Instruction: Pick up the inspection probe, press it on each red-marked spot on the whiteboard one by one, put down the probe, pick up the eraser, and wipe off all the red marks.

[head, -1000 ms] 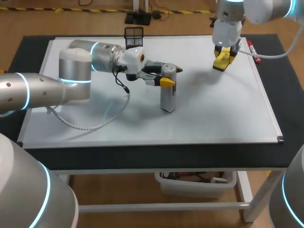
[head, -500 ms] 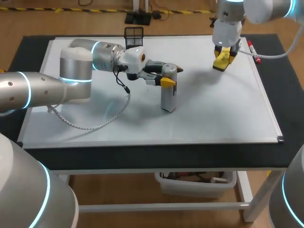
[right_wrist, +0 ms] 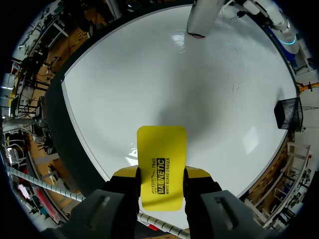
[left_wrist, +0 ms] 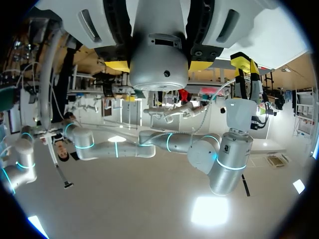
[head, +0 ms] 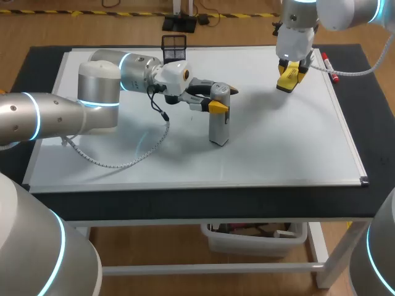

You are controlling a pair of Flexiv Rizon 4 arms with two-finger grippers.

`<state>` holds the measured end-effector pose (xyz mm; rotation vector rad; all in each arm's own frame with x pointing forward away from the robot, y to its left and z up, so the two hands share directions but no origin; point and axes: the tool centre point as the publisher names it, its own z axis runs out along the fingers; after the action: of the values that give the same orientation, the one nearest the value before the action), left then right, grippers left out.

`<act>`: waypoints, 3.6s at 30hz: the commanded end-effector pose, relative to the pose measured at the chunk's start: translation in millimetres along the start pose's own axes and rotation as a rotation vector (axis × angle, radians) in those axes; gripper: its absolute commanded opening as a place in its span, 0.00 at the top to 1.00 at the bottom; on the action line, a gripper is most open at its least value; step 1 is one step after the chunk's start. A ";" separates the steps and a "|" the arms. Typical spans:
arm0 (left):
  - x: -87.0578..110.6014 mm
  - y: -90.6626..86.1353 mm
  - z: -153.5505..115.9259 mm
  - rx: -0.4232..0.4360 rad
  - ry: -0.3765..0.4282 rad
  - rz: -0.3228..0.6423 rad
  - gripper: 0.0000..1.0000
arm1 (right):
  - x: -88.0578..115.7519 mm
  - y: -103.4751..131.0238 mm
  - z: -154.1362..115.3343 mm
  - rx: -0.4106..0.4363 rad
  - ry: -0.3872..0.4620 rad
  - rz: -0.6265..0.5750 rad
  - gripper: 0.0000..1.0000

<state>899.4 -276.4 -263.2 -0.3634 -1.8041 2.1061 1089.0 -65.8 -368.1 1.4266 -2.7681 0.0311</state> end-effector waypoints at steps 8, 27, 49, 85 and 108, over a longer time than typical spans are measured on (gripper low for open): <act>-1.9 -12.3 -3.3 -0.016 -0.003 0.025 1.00 | 0.7 -0.3 -1.3 0.002 0.002 -0.002 1.00; -32.6 -58.0 -77.1 -0.051 -0.166 0.080 1.00 | 0.7 -0.3 -1.3 0.002 0.002 -0.002 1.00; -44.3 -77.7 -184.6 -0.018 -0.371 0.109 1.00 | 0.7 -0.3 -1.3 0.002 0.002 -0.002 1.00; -50.6 -86.2 -253.4 -0.017 -0.507 0.115 1.00 | 0.7 -0.3 -1.3 0.002 0.002 -0.002 1.00; -50.6 -86.2 -253.4 -0.017 -0.507 0.115 1.00 | -76.6 131.3 5.1 0.062 0.026 -0.305 1.00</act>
<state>1057.4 -58.1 -221.1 0.0777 -2.1091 2.4228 1034.1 63.3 -380.0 1.8230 -2.5185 0.0743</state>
